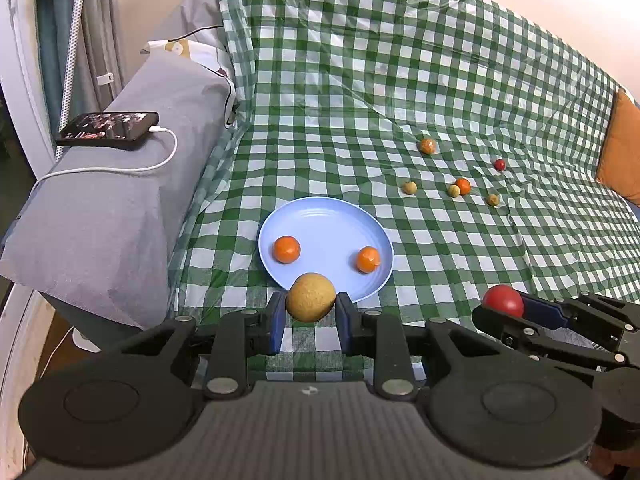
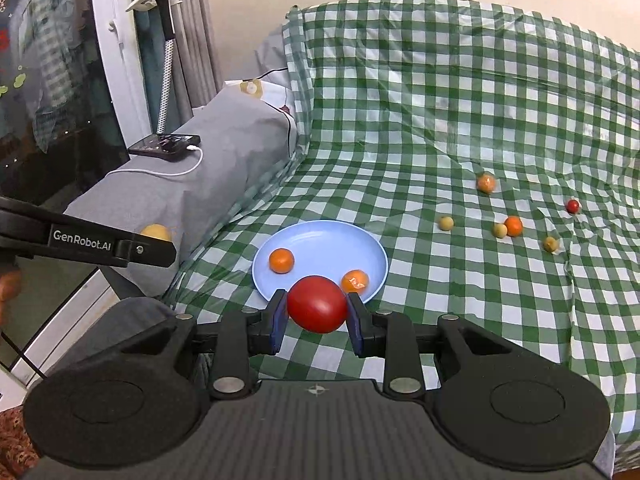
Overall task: Organize fruits
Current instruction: 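Carry the yellow fruit and red tomato to the plate and release both, then lift both tools away from the plate, then move both tools toward the remaining fruits on the bed, then grasp a yellow plum with the left tool while the right tool grasps another yellow plum, then carry both yellow plums to the blue plate and open both tools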
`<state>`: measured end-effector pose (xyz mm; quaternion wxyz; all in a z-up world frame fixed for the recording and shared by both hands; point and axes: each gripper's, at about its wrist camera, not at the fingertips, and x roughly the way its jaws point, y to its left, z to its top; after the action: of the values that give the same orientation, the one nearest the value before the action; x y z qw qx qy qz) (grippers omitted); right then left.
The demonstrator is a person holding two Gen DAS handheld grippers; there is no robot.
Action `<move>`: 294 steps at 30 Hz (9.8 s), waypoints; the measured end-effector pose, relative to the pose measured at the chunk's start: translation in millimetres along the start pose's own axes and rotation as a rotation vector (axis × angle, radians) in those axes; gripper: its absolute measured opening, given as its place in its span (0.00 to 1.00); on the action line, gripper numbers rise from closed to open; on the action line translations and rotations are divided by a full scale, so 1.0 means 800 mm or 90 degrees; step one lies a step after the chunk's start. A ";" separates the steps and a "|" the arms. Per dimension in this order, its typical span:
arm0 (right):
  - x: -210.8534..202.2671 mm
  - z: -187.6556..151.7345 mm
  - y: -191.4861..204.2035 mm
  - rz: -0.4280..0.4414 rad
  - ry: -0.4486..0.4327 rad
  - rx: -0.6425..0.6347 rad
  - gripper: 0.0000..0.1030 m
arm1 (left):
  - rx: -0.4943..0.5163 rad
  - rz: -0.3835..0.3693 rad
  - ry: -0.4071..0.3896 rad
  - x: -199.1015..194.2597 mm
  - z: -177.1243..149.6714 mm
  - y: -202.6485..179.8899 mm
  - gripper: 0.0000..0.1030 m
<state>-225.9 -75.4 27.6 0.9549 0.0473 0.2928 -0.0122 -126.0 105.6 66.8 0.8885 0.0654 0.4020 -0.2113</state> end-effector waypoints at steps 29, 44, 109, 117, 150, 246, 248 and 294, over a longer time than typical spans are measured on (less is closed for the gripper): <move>0.074 0.032 -0.021 -0.001 0.048 0.008 0.31 | -0.017 0.003 0.030 0.075 0.052 0.013 0.28; 0.166 0.042 -0.045 -0.008 0.095 0.031 0.31 | -0.010 0.017 0.073 0.174 0.090 0.017 0.28; 0.068 0.018 0.011 -0.038 0.124 -0.017 0.99 | 0.046 0.097 0.105 0.082 0.009 0.001 1.00; 0.040 0.016 0.020 -0.041 0.092 -0.034 0.99 | 0.051 0.096 0.076 0.054 0.002 -0.006 1.00; 0.031 0.015 -0.011 -0.053 0.062 0.028 0.99 | 0.082 0.107 0.090 0.064 0.011 -0.035 1.00; 0.062 0.052 -0.149 -0.096 0.062 0.131 0.29 | 0.119 -0.011 0.068 0.103 0.069 -0.096 0.28; 0.053 0.048 -0.125 -0.080 0.059 0.117 0.29 | 0.106 -0.004 0.064 0.086 0.059 -0.081 0.28; 0.138 0.051 -0.042 -0.023 0.130 0.027 0.29 | -0.002 0.029 0.081 0.141 0.076 0.021 0.28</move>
<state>-113.7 -112.3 -3.5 0.9184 0.0630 0.3894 -0.0308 -10.7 67.2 22.9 0.8659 0.0860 0.4564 -0.1858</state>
